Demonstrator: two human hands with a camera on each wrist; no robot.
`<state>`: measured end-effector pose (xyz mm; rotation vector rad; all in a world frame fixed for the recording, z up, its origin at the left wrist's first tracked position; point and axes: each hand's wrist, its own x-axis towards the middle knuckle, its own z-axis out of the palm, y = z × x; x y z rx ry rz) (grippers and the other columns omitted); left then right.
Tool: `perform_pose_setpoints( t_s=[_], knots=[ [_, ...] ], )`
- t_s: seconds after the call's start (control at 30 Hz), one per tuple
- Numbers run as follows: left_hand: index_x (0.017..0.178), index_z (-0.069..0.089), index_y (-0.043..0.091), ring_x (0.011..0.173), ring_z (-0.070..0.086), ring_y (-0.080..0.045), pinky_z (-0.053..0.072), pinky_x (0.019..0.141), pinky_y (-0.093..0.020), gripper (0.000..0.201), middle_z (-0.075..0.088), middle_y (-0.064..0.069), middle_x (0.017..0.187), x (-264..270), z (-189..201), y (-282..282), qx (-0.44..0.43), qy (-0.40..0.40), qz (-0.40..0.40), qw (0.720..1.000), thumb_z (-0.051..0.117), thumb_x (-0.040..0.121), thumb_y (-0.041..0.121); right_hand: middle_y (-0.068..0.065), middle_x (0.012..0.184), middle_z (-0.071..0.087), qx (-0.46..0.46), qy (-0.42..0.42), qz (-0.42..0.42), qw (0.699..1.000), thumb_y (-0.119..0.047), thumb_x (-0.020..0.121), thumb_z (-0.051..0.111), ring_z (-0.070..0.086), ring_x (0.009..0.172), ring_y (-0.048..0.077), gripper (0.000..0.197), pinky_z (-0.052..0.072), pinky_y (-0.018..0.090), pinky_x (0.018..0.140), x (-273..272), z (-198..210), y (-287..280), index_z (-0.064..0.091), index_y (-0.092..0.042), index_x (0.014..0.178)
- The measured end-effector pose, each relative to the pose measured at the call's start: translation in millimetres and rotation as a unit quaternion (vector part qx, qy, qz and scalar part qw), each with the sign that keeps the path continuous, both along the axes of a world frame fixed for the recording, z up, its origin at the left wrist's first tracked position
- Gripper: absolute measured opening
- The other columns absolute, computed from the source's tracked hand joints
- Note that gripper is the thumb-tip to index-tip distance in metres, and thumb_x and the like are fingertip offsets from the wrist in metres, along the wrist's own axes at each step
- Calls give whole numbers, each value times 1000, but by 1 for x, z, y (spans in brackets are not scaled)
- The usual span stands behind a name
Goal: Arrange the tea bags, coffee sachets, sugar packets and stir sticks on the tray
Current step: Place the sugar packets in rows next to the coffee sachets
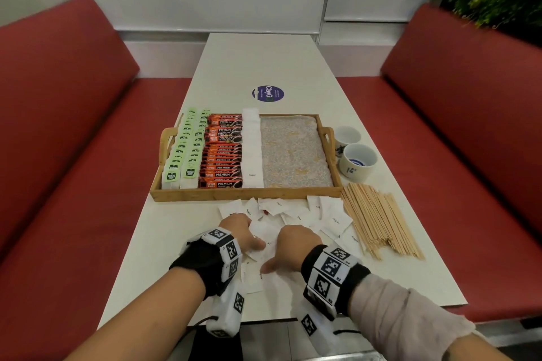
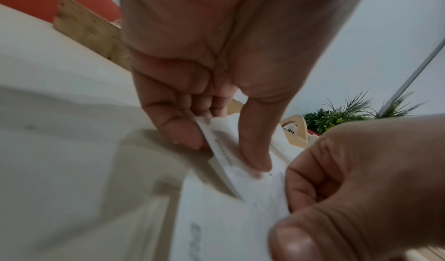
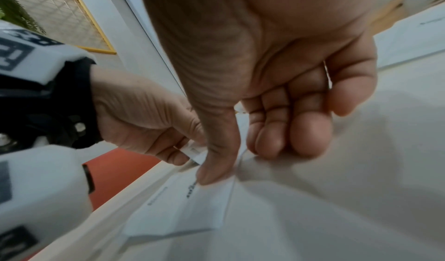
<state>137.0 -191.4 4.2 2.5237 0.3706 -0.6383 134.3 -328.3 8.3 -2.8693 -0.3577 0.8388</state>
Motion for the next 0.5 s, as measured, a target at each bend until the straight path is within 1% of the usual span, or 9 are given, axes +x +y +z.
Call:
perform_pose_setpoints(
  t_s=[0.1, 0.2, 0.27, 0.3, 0.37, 0.4, 0.5],
  knots=[
    [119, 56, 10, 108, 57, -21, 44, 86, -27, 50, 60, -5, 119, -1, -2, -5, -5, 3, -7, 1000, 74, 79, 34, -2, 67, 51, 8, 1, -6, 1000, -58, 67, 76, 53, 68, 16, 51, 36, 24, 49, 1, -3, -1, 45, -17, 66],
    [131, 45, 10, 115, 53, -22, 43, 91, -29, 61, 52, -8, 129, -4, -2, -13, 22, -1, -20, 1000, 70, 82, 35, -1, 66, 51, 21, 6, -15, 1000, -56, 67, 77, 52, 67, 17, 51, 35, 24, 49, 2, -5, -2, 45, -16, 65],
    [132, 41, 9, 115, 53, -24, 44, 91, -30, 63, 49, -10, 130, -6, -3, -17, 36, -7, -25, 999, 68, 82, 35, -1, 66, 52, 26, 11, -19, 999, -54, 67, 77, 53, 67, 18, 50, 36, 25, 50, 2, -6, -2, 47, -15, 65],
    [131, 41, 8, 114, 53, -24, 45, 90, -29, 62, 49, -11, 128, -6, -2, -19, 34, -12, -28, 999, 68, 82, 34, 0, 69, 55, 30, 12, -20, 999, -54, 67, 78, 54, 70, 18, 48, 39, 25, 53, 2, -7, -2, 51, -13, 69],
    [130, 40, 6, 111, 55, -24, 45, 86, -28, 59, 54, -10, 124, -6, -1, -23, 17, -17, -25, 999, 67, 84, 30, 1, 78, 61, 37, 12, -21, 999, -53, 66, 78, 58, 76, 19, 47, 44, 27, 61, 3, -9, -2, 61, -12, 81],
    [130, 39, 5, 111, 56, -23, 45, 86, -28, 59, 55, -10, 124, -5, -1, -25, 8, -18, -24, 1000, 67, 84, 29, 2, 81, 63, 41, 9, -21, 999, -53, 66, 78, 60, 77, 19, 48, 45, 28, 63, 3, -10, -2, 65, -12, 86],
    [133, 37, 8, 113, 55, -23, 44, 89, -28, 59, 56, -9, 125, -5, 1, -28, 5, -9, -33, 999, 66, 86, 29, 2, 83, 66, 51, 3, -24, 998, -53, 65, 79, 61, 78, 20, 48, 44, 27, 62, 3, -11, -3, 67, -11, 87]
  ],
)
